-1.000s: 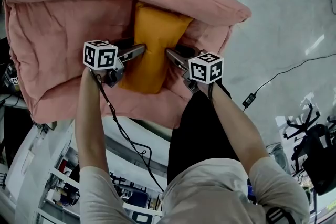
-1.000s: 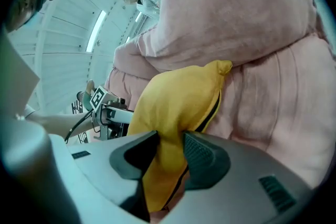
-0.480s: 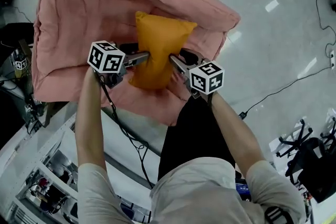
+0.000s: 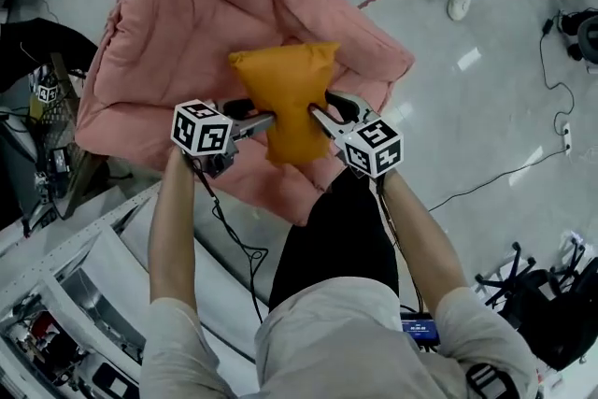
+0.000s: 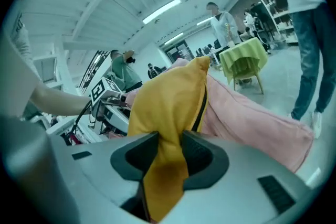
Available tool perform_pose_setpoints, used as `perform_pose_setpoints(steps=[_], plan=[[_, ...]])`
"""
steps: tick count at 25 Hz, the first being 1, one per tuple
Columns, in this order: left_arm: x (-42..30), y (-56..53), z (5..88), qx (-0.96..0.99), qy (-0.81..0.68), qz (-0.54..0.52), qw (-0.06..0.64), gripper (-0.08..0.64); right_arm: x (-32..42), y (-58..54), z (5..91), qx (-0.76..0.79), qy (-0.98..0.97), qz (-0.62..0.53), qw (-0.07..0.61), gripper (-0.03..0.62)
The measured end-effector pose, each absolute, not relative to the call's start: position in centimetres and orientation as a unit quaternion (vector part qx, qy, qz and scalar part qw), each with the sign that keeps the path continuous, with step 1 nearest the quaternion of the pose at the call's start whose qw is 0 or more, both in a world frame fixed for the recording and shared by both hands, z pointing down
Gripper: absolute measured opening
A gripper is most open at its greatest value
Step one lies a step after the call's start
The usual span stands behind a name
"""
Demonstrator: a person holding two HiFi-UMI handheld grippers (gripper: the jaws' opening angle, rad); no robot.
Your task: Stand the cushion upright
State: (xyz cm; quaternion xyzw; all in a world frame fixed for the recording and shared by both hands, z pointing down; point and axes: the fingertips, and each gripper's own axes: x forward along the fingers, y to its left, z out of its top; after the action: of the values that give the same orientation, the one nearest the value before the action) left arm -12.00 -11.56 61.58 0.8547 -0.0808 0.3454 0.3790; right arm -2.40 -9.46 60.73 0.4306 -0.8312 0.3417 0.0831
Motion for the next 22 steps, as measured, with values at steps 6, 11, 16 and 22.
perform_pose_setpoints(steps=[6,11,16,22], plan=[[-13.3,-10.1,54.7,0.886,-0.146,0.283,0.336,0.241,-3.6,-9.2,53.4,0.382,-0.88,0.246,0.142,0.15],[-14.8,-8.8,49.1,0.904,-0.192,0.256,0.284,0.241,-5.1,-8.3,47.9,0.366,-0.896,0.189,0.165,0.15],[-16.4,-7.4,45.2,0.907,-0.226,0.229,0.271,0.241,-6.9,-7.4,43.6,0.347,-0.908,0.148,0.181,0.15],[-17.2,-5.4,41.0,0.899,-0.288,0.193,0.266,0.241,-7.7,-6.3,39.2,0.317,-0.92,0.112,0.199,0.15]])
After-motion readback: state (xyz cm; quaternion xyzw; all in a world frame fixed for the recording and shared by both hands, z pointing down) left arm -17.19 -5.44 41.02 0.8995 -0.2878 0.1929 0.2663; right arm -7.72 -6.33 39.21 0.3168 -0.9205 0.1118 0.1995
